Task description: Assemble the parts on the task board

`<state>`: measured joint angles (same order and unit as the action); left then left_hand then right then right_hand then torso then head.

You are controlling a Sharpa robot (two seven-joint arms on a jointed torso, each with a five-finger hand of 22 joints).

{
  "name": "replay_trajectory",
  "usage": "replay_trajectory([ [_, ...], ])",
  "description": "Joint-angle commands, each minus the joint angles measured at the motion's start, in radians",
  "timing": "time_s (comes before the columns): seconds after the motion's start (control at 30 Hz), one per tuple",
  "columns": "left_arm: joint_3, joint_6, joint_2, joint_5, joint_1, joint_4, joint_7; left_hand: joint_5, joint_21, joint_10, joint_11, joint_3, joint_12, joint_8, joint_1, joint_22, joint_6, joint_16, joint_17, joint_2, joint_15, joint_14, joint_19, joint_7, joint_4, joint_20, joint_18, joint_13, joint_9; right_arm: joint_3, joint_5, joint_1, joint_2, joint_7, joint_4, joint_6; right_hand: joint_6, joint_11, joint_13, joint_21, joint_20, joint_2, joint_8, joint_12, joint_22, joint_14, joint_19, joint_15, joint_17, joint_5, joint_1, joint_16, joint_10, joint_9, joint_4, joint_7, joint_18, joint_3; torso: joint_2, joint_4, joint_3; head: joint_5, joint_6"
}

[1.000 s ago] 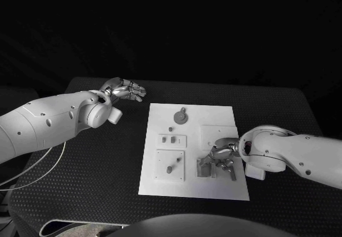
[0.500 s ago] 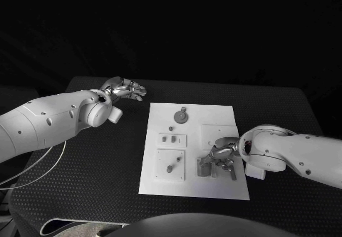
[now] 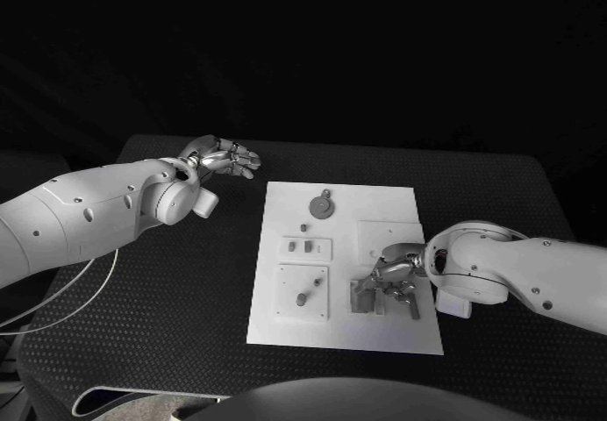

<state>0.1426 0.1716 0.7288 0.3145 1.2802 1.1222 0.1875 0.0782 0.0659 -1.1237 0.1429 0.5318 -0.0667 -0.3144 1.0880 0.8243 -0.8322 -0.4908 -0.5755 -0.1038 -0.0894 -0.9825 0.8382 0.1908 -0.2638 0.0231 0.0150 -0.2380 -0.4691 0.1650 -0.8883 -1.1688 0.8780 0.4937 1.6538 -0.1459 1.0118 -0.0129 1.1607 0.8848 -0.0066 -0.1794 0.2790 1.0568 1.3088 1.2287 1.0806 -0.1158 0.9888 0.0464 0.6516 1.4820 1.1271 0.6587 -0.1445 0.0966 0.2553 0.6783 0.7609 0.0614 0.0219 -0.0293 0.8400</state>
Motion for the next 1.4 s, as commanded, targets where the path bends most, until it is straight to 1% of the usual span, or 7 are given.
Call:
replay_trajectory([
  [0.03,-0.001,-0.011,-0.002,-0.006,0.001,0.002,0.006,-0.005,0.002,0.006,0.0,-0.005,-0.004,-0.004,-0.011,-0.002,0.006,0.006,-0.002,0.001,-0.001,-0.004,0.002,-0.001,0.002,0.0,-0.015,0.001,0.001,0.005,-0.009,0.007,-0.004,0.004,0.0,-0.028,-0.008,-0.002,-0.002,-0.004,0.0,-0.039,-0.004,-0.003,0.012,-0.008,0.001,-0.004,-0.001,0.004,-0.002,-0.004,-0.008,-0.002,0.041,-0.002,0.006,0.017,0.0,0.0003,0.0001,0.0,0.002],
  [0.3,-0.001,-0.01,-0.003,-0.006,0.001,0.002,0.006,-0.005,0.002,0.006,0.0,-0.005,-0.004,-0.004,-0.011,-0.002,0.006,0.006,-0.002,0.001,-0.001,-0.004,0.002,-0.001,0.002,0.0,-0.015,0.001,0.001,0.006,-0.014,0.007,-0.004,0.003,0.0,-0.029,-0.01,-0.002,-0.003,-0.003,0.0,-0.076,-0.005,-0.001,0.014,-0.011,0.0,-0.003,-0.004,0.004,0.004,-0.003,-0.01,0.0,0.079,-0.001,0.006,0.025,0.0,0.001,0.0007,-0.002,0.005],
  [0.57,-0.001,-0.01,-0.003,-0.006,0.001,0.002,0.006,-0.005,0.002,0.006,0.0,-0.005,-0.005,-0.004,-0.011,-0.002,0.006,0.007,-0.003,0.001,-0.001,-0.004,0.001,-0.001,0.002,0.0,-0.015,0.001,0.001,0.006,-0.028,0.007,-0.003,-0.002,-0.001,-0.012,-0.01,-0.002,-0.003,-0.003,0.0,-0.077,-0.005,-0.001,0.014,-0.011,0.0,-0.003,-0.003,0.004,0.007,-0.002,-0.01,0.0,0.084,-0.001,0.006,0.027,0.0,0.0005,0.0011,-0.003,0.007],
  [0.9,-0.001,-0.01,-0.002,-0.006,0.001,0.002,0.006,-0.005,0.002,0.006,0.0,-0.005,-0.005,-0.004,-0.011,-0.002,0.006,0.008,-0.004,0.001,-0.001,-0.004,0.001,-0.001,0.003,0.0,-0.015,0.001,0.001,0.005,-0.062,0.005,0.02,-0.06,0.018,0.04,-0.011,-0.003,-0.002,0.0,-0.002,-0.069,-0.005,0.003,0.015,-0.004,0.003,-0.004,0.003,0.004,0.025,0.001,-0.007,0.002,0.082,-0.001,0.006,0.026,0.0,0.0012,0.0,-0.001,-0.001],
  [1.23,-0.001,-0.008,-0.004,-0.006,0.001,0.002,0.008,-0.005,0.002,0.006,0.0,-0.005,-0.005,-0.004,-0.011,-0.003,0.005,0.009,-0.005,0.001,-0.001,-0.004,0.001,-0.001,0.003,0.0,-0.015,0.001,0.001,0.0,-0.065,-0.057,0.073,-0.135,0.019,0.109,-0.029,0.002,0.0,0.002,-0.003,-0.063,-0.01,0.011,0.015,0.006,0.006,0.0,0.01,0.004,0.056,0.004,-0.004,0.006,0.059,0.004,0.006,0.011,0.0,-0.0012,0.0003,0.009,-0.018],
  [1.33,-0.001,-0.008,-0.006,-0.006,0.001,0.001,0.008,-0.005,0.003,0.005,0.0,-0.005,-0.005,-0.004,-0.011,-0.003,0.005,0.009,-0.005,0.001,-0.001,-0.005,0.001,-0.001,0.003,0.0,-0.015,0.001,0.001,-0.002,-0.053,-0.073,0.089,-0.153,0.019,0.11,-0.033,0.003,0.001,0.003,-0.004,-0.061,-0.011,0.014,0.015,0.011,0.008,0.001,0.015,0.004,0.063,0.006,-0.001,0.007,0.055,0.005,0.006,0.009,0.0,-0.0002,-0.0003,0.013,-0.025],
  [1.4,0.0,-0.009,-0.007,-0.008,0.001,-0.001,0.007,-0.005,0.003,0.005,0.0,-0.005,-0.005,-0.005,-0.011,-0.003,0.005,0.009,-0.006,0.001,-0.001,-0.005,0.001,-0.001,0.003,0.0,-0.015,0.001,0.001,-0.003,-0.051,-0.083,0.1,-0.159,0.02,0.095,-0.035,0.003,0.002,0.003,-0.005,-0.059,-0.012,0.017,0.014,0.015,0.01,0.001,0.019,0.004,0.069,0.008,0.001,0.008,0.05,0.005,0.006,0.007,0.0,0.0003,-0.0012,0.017,-0.026],
])
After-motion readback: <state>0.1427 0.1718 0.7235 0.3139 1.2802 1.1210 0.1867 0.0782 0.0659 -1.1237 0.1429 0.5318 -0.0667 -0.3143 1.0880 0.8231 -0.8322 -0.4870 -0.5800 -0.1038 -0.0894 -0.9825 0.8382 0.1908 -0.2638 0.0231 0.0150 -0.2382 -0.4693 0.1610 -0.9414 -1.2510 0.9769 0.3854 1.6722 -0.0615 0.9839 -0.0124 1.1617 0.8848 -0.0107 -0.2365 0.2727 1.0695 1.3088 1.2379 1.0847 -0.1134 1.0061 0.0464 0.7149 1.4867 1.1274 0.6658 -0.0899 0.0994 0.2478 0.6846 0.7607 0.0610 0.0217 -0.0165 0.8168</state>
